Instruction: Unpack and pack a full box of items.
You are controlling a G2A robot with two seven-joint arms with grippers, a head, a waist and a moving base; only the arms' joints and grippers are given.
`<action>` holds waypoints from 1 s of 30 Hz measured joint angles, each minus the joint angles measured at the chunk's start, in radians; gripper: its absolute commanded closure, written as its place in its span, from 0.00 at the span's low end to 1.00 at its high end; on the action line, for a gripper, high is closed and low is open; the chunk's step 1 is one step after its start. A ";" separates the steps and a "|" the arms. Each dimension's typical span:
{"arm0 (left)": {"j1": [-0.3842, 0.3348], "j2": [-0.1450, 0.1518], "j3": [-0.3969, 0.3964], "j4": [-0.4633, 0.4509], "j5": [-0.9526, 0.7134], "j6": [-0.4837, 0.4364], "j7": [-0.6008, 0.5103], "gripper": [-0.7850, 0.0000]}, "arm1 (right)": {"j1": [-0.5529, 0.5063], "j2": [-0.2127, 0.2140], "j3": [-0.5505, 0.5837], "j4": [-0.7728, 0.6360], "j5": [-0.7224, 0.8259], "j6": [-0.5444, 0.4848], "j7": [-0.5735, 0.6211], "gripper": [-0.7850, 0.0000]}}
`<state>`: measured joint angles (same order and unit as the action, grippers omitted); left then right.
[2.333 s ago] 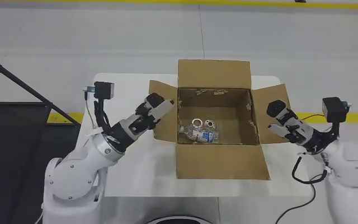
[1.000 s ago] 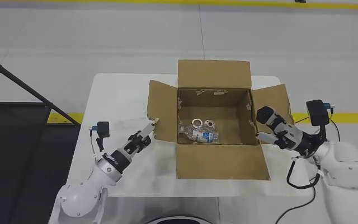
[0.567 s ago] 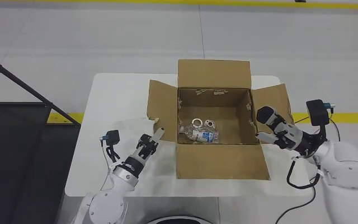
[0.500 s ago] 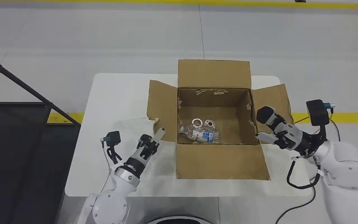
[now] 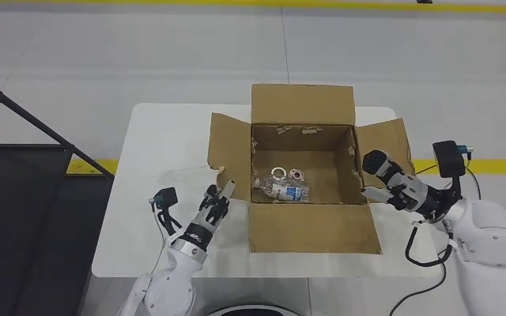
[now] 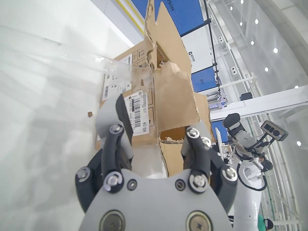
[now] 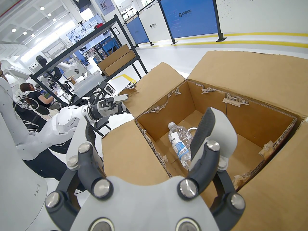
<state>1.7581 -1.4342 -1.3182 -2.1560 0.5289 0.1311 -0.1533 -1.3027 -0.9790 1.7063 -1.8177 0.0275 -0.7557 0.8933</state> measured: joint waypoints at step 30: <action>0.056 0.010 -0.092 -0.007 -0.131 -0.031 0.127 1.00 | 0.000 0.000 0.000 0.000 0.000 0.000 0.000 0.00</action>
<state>1.8144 -1.4238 -1.4103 -2.1628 0.3981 0.1005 -0.0260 -1.3027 -0.9790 1.7063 -1.8177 0.0275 -0.7557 0.8933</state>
